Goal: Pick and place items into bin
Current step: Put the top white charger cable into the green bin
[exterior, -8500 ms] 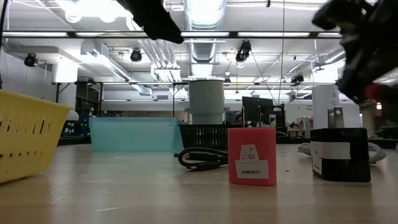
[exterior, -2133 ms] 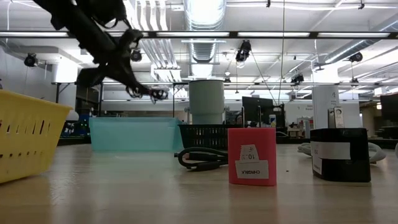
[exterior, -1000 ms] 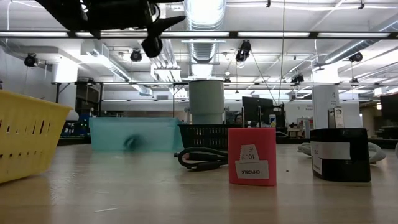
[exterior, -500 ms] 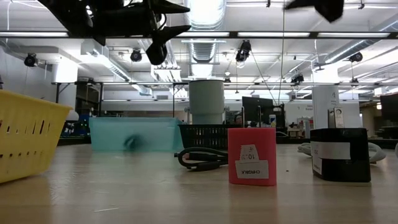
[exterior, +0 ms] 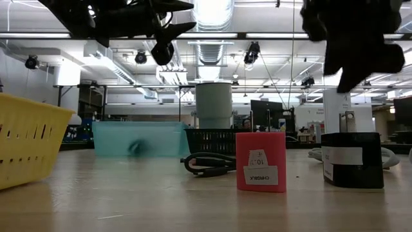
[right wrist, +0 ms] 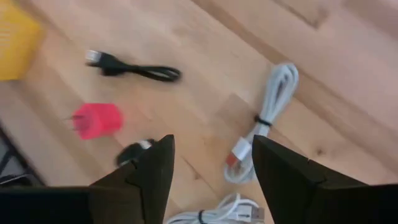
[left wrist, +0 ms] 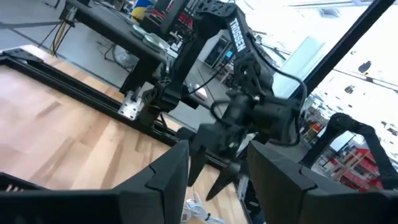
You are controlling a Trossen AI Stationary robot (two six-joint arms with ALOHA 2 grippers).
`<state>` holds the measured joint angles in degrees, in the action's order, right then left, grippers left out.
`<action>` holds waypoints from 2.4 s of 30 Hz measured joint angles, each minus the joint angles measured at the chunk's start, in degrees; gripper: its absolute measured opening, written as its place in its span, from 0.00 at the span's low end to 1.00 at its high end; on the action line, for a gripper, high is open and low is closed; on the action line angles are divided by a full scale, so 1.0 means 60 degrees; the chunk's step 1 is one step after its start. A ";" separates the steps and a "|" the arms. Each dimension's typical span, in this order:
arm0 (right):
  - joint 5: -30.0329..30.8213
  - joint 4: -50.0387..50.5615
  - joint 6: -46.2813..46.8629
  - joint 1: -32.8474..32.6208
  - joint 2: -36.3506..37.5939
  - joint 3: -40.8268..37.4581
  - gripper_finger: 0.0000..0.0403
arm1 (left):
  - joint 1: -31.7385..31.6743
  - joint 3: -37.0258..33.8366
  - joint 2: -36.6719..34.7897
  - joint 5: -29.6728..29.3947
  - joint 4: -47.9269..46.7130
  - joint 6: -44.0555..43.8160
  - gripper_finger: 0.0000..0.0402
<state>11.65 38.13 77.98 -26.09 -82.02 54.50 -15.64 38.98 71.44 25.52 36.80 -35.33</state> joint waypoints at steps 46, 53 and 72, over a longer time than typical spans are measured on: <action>-0.0546 0.0100 0.2968 0.0101 -0.2085 0.0156 0.02 | -0.0005 -0.0313 0.0000 0.0233 -0.0016 0.0291 0.37; 0.2582 0.0027 0.2221 0.0098 -0.0748 0.0416 0.02 | -0.0004 -0.0313 0.0000 0.0235 -0.0033 0.0260 0.37; 0.6133 -0.5706 -0.6593 0.1038 0.1404 0.0572 0.02 | 0.0018 0.0019 0.0000 0.0102 0.0802 0.1464 0.44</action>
<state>48.45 3.89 38.42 -19.86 -73.60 57.93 -15.53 39.09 71.44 26.13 41.61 -26.55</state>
